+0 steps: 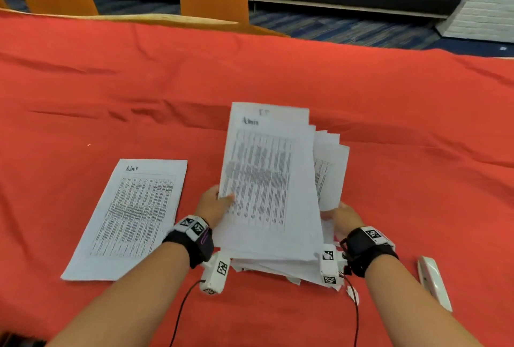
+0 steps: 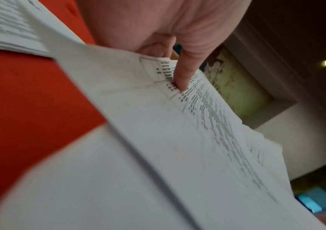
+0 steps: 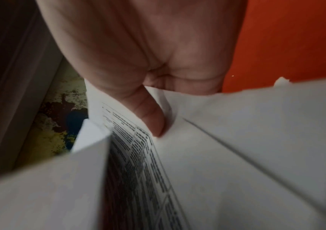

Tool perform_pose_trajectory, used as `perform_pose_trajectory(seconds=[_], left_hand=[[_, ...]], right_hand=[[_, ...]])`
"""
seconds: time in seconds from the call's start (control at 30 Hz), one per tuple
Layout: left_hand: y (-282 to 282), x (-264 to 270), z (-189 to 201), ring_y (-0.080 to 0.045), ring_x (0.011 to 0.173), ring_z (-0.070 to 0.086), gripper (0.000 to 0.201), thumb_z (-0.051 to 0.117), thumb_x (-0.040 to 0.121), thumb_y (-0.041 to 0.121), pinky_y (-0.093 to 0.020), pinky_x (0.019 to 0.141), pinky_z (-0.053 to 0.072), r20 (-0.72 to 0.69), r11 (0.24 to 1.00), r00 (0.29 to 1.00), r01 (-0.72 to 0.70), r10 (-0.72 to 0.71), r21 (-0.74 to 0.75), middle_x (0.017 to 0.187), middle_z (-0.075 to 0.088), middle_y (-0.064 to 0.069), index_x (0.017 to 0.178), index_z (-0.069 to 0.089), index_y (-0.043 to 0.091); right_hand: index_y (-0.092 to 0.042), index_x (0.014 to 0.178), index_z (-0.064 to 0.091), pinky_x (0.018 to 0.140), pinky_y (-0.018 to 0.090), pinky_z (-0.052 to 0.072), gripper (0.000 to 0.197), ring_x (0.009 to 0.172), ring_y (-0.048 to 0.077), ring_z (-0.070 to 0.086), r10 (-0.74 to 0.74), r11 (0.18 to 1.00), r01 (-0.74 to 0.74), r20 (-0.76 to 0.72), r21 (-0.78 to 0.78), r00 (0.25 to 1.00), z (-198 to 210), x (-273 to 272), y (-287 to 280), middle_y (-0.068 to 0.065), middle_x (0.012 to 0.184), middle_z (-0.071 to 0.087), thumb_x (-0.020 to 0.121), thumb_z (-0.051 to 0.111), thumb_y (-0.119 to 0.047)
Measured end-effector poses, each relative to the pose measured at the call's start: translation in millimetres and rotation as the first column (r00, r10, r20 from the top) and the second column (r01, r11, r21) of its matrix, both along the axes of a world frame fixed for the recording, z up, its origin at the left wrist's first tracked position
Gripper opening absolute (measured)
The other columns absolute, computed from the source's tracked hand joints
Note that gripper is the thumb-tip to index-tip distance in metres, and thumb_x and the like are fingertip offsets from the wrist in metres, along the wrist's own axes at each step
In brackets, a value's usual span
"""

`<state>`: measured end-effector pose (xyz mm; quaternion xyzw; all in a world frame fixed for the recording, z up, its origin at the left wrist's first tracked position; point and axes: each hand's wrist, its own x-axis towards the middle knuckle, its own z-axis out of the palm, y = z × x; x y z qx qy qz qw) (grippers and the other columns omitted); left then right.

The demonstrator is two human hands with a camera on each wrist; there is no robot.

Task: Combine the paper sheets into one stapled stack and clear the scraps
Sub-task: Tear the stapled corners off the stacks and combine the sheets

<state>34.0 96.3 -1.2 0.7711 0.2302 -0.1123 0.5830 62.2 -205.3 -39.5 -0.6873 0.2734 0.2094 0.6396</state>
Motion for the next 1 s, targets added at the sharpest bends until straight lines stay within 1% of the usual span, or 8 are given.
perform_pose_trajectory(seconds=[0.33,0.43,0.53,0.63,0.7,0.8,0.9,1.0], left_hand=[[-14,-15,-13,-0.025,0.121,0.048,0.06,0.063,0.089,0.024,-0.04,0.099,0.039,-0.188,0.999,0.982,0.017,-0.025,-0.044,0.134,0.046,-0.001,0.141,0.033,0.018],[-17,-11,-12,-0.018,0.111,0.054,0.039,0.054,0.094,0.021,-0.033,0.092,0.042,-0.131,0.996,0.988,0.083,-0.08,0.018,0.128,0.054,0.003,0.132,0.048,0.013],[-21,-8,-5,-0.017,0.109,0.057,0.032,0.053,0.094,0.012,-0.029,0.091,0.044,-0.008,0.996,0.997,0.074,-0.073,0.058,0.125,0.06,0.0,0.126,0.053,0.014],[-23,-3,7,-0.019,0.115,0.056,0.036,0.052,0.094,0.012,-0.033,0.099,0.043,0.105,0.996,0.993,0.04,-0.049,0.084,0.128,0.059,-0.002,0.13,0.05,0.013],[-23,4,18,-0.021,0.117,0.056,0.036,0.052,0.093,0.013,-0.039,0.103,0.044,0.174,0.998,0.985,-0.018,0.008,0.054,0.127,0.059,-0.003,0.129,0.05,0.013],[-22,11,40,-0.02,0.107,0.059,0.028,0.052,0.093,0.011,-0.035,0.096,0.046,0.311,0.996,0.948,-0.081,0.063,0.046,0.115,0.063,-0.001,0.121,0.053,0.015],[-21,15,52,-0.019,0.11,0.057,0.029,0.052,0.093,0.009,-0.033,0.098,0.044,0.41,0.994,0.907,-0.113,0.099,0.009,0.116,0.061,0.0,0.122,0.05,0.016],[-20,11,54,-0.014,0.111,0.059,0.036,0.057,0.091,0.01,-0.031,0.099,0.044,0.41,0.993,0.904,-0.104,0.12,-0.06,0.12,0.062,0.003,0.126,0.049,0.015]], right_hand=[[0.003,0.127,0.054,0.102,0.058,0.043,0.047,0.112,0.041,0.061,0.098,0.972,-0.099,0.016,0.212,0.995,16,-17,7,0.025,0.121,0.064,0.082,0.055,0.017],[-0.009,0.12,0.061,0.103,0.051,0.044,0.026,0.109,0.032,0.064,0.11,0.959,-0.119,0.047,0.258,0.993,29,-19,16,0.015,0.117,0.068,0.097,0.05,-0.013],[-0.015,0.124,0.06,0.105,0.047,0.044,0.05,0.115,0.024,0.063,0.104,0.969,-0.119,0.078,0.215,0.991,39,-16,23,0.009,0.124,0.067,0.092,0.048,-0.052],[-0.028,0.111,0.06,0.104,0.047,0.045,0.019,0.116,0.026,0.061,0.226,0.97,-0.241,0.281,0.022,0.933,54,-10,29,0.01,0.128,0.063,0.094,0.058,-0.019],[-0.031,0.102,0.058,0.101,0.047,0.047,0.033,0.113,0.028,0.061,0.262,0.965,-0.249,0.382,-0.085,0.886,68,-3,33,0.008,0.121,0.064,0.089,0.059,0.0],[-0.021,0.106,0.059,0.095,0.037,0.05,0.032,0.103,0.02,0.064,0.211,0.977,-0.175,0.5,-0.118,0.84,94,4,38,0.003,0.112,0.065,0.088,0.057,0.006],[-0.017,0.11,0.061,0.081,0.019,0.051,0.028,0.085,-0.006,0.064,0.186,0.982,-0.147,0.56,-0.115,0.808,109,5,42,-0.012,0.098,0.066,0.09,0.057,0.002],[-0.012,0.112,0.064,0.085,0.025,0.05,0.029,0.093,0.012,0.066,0.174,0.985,-0.134,0.562,-0.111,0.809,109,3,47,-0.003,0.103,0.069,0.086,0.062,0.001]])
